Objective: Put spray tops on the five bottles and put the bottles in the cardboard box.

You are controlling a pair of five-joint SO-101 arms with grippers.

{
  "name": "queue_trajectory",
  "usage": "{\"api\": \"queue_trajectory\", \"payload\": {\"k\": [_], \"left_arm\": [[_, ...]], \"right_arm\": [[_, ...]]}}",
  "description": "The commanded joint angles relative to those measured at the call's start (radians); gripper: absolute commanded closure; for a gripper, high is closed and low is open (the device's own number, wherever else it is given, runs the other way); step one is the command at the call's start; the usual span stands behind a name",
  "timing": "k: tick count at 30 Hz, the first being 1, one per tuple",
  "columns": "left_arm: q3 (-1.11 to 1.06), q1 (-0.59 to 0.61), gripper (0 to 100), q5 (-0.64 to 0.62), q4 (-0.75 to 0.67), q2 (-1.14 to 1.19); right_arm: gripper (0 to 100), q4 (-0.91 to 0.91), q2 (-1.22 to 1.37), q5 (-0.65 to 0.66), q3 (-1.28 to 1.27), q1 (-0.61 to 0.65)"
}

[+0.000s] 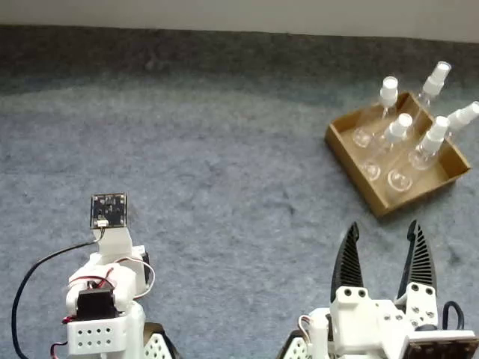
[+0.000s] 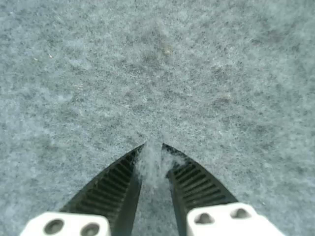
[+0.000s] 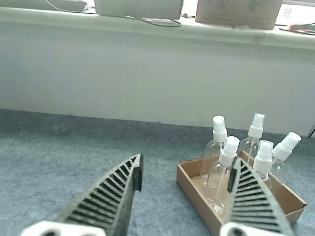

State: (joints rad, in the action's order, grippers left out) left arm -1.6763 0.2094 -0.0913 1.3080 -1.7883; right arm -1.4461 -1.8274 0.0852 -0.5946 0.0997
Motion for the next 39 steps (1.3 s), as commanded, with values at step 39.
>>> {"api": "queue_trajectory", "payload": {"k": [39], "left_arm": [[-0.019, 0.008, 100, -0.011, 0.005, -0.008]], "right_arm": [[99.5, 0.170, -0.012, 0.008, -0.730, 0.018]]}}
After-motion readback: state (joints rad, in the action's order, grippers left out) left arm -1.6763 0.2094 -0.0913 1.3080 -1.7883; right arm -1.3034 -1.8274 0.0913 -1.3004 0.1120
